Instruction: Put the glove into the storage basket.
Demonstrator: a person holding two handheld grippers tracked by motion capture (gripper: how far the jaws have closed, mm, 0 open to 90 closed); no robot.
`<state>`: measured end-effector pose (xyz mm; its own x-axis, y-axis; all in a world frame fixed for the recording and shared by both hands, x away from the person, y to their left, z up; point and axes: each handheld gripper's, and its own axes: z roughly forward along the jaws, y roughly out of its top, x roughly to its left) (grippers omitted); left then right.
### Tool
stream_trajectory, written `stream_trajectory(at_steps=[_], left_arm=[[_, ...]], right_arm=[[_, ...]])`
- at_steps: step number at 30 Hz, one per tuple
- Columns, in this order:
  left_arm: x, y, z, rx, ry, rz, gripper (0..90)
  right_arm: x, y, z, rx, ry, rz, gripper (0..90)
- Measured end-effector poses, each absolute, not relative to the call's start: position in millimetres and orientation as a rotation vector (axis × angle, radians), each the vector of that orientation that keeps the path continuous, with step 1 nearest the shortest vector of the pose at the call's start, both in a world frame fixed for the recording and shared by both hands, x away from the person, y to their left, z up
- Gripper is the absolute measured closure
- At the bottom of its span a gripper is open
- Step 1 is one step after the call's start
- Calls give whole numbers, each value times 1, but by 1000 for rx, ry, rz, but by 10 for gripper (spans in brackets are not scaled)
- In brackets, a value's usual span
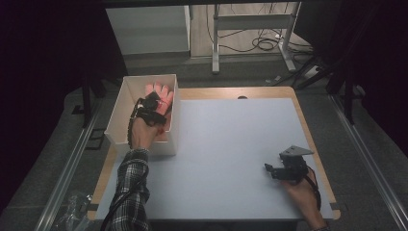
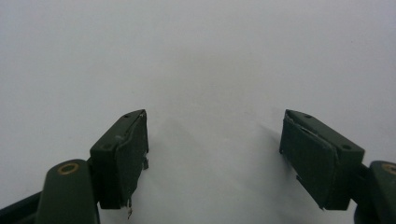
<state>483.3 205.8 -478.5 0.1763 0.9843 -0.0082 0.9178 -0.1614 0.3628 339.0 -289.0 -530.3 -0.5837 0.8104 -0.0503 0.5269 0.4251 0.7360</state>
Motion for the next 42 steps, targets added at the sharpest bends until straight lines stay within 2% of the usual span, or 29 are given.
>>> stream_trajectory(at_steps=[5,8,12,17,26,35,42], left_arm=[[489,201,-482,2200,1836,270,362],[493,198,-485,2233,1856,261,309],[495,196,-488,2268,1873,224,191],[494,197,-487,2268,1886,265,99],[486,201,-475,2241,1838,308,57],[478,205,-471,2230,1798,279,54],[472,203,-473,2252,1735,256,19]], right_arm=[[339,-289,-530,1138,2285,970,239],[339,-289,-530,1138,2285,970,239],[339,-289,-530,1138,2285,970,239],[339,-289,-530,1138,2285,970,239],[339,-289,-530,1138,2285,969,239],[339,-289,-530,1137,2285,969,239],[339,-289,-530,1138,2285,969,239]])
